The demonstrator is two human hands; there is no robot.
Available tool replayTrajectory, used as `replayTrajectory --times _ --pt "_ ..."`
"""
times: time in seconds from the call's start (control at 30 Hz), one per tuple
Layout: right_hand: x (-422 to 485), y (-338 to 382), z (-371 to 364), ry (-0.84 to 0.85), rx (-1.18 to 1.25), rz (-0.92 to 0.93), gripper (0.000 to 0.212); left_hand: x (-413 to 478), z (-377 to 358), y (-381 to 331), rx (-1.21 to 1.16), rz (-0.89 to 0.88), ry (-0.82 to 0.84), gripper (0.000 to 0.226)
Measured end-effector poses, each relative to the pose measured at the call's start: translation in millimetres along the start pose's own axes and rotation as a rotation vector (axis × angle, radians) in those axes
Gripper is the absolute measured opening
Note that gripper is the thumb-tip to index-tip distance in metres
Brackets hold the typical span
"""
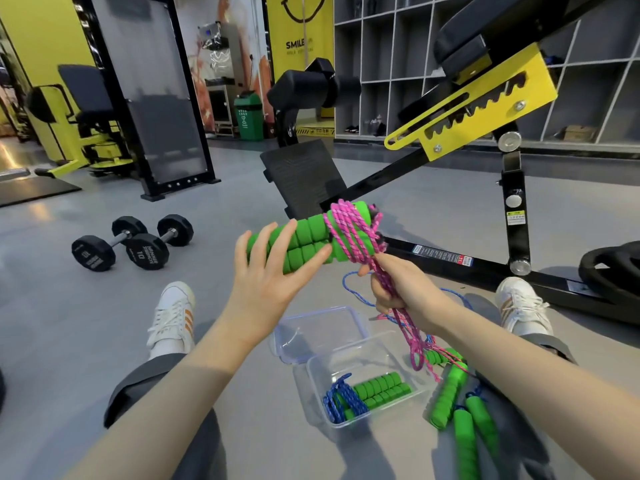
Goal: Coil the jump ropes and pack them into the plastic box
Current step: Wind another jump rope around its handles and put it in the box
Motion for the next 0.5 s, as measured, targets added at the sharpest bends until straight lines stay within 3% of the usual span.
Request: replayTrajectory --times 0.3,0.5 --pt "-4 8 2 0.202 -0.169 -0.003 0.017 -3 -17 13 0.102 0.091 0.036 0.069" --pt "39 30 47 0.2 -1.023 0.228 0.028 5 -25 6 0.119 0.086 0.03 0.069"
Point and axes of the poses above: each hand's wrist, its own x-axis towards the middle knuckle, its own z-axis out of the back of the hand, y = z × x, the point moved 9 cm from there along x, towards the middle knuckle, and after that the axes turned 15 degrees about z, right-handed, at the moved point
